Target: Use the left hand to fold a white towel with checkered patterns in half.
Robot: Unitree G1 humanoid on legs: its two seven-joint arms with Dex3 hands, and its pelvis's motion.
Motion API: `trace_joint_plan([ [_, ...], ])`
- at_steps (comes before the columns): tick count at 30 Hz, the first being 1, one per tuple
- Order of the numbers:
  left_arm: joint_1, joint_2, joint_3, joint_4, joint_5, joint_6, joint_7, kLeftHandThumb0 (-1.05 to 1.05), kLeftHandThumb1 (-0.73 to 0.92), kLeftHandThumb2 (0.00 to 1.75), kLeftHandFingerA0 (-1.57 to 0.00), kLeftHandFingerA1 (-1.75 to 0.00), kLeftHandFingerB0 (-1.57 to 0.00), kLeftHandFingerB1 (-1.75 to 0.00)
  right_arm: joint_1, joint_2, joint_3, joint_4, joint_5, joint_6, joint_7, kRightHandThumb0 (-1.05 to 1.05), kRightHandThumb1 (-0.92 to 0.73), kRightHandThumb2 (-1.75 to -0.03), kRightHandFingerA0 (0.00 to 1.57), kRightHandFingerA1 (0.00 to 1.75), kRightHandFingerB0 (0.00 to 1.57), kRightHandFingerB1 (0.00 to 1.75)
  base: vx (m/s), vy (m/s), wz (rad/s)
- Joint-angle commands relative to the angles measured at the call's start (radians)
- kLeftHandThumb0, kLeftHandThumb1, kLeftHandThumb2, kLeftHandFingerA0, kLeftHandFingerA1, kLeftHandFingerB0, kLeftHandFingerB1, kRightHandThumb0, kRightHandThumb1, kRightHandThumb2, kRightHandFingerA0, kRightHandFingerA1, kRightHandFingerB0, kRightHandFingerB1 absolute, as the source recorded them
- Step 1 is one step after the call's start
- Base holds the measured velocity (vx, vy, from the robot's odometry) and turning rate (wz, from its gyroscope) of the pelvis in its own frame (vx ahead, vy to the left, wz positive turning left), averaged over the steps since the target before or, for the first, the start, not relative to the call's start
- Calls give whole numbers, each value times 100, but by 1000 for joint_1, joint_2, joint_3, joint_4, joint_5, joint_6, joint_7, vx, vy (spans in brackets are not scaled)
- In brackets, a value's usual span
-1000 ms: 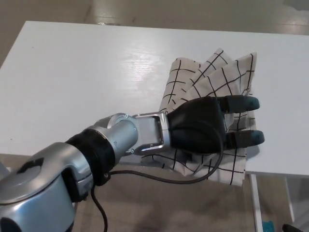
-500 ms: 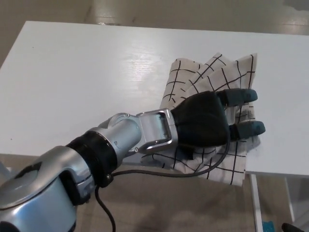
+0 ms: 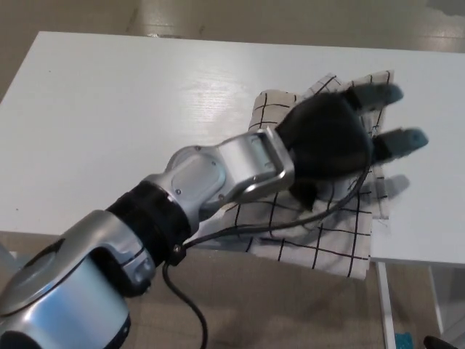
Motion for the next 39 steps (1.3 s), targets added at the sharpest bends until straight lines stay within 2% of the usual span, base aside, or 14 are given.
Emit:
trace_joint_plan([
  [1,-129,-70,188,-123,-265,150,-429,-104,46,78,0,-1,0,-15,14,-40,16,11,-47,23,3,-28,-68,-60,55,54,50,51,0,0,0],
  [11,-90,-77,192,-179,-225,166,-487,-105,46,78,0,-2,0,-19,4,-41,20,43,-52,-19,-2,-29,-68,-59,55,52,51,52,0,0,0],
  [12,-92,-85,192,-177,-222,172,-497,-102,46,79,0,-1,-5,-21,-3,-42,19,56,-50,-30,0,-29,-68,-59,55,52,51,52,0,0,0],
  [16,-102,-94,200,-173,-218,182,-519,-100,46,80,0,-1,-6,-21,-16,-45,22,62,-50,-36,-1,-29,-68,-59,55,52,51,52,0,0,0],
  [17,-107,-95,204,-175,-222,181,-527,-102,57,65,0,-7,0,-26,-25,-46,23,67,-45,-36,4,-29,-68,-59,55,53,51,52,0,0,0],
  [18,-109,-95,206,-177,-223,180,-530,-99,59,59,0,-4,0,-27,-28,-46,23,68,-44,-35,4,-29,-68,-59,55,53,51,52,0,0,0],
  [20,-109,-95,208,-179,-224,181,-535,-99,59,59,0,-4,0,-27,-31,-46,24,69,-44,-34,3,-29,-68,-59,55,53,51,52,0,0,0],
  [21,-111,-94,210,-177,-226,178,-535,-103,53,68,0,-6,0,-25,-37,-48,26,71,-48,-34,0,-30,-68,-59,55,52,52,52,0,0,0],
  [22,-113,-91,211,-173,-224,170,-529,-82,42,91,0,0,-1,-20,-50,-54,30,79,-63,-39,-9,-32,-67,-59,55,51,53,52,0,0,0],
  [30,-92,-101,159,-189,-190,151,-533,-81,43,90,-2,-2,-3,-24,-40,-57,39,93,-59,-60,-3,-32,-67,-59,55,51,52,53,0,0,0],
  [35,-63,-74,201,-281,-239,157,-579,-81,42,89,0,-1,-2,-25,-33,-54,48,95,-71,-75,-10,-31,-67,-59,55,51,53,53,0,0,0],
  [36,-43,-55,225,-324,-263,159,-594,-99,48,71,0,-9,-2,-25,-28,-58,47,87,-70,-66,-7,-32,-67,-59,55,51,54,52,0,0,0],
  [37,-4,-24,266,-405,-304,168,-624,-80,42,90,-1,-3,-1,-22,-20,-63,46,80,-67,-59,-2,-32,-68,-60,55,52,54,53,0,0,0],
  [39,56,27,331,-537,-370,175,-666,-80,42,89,-1,-6,-2,-25,-11,-61,44,76,-62,-58,-1,-31,-67,-60,55,52,53,53,0,0,0],
])
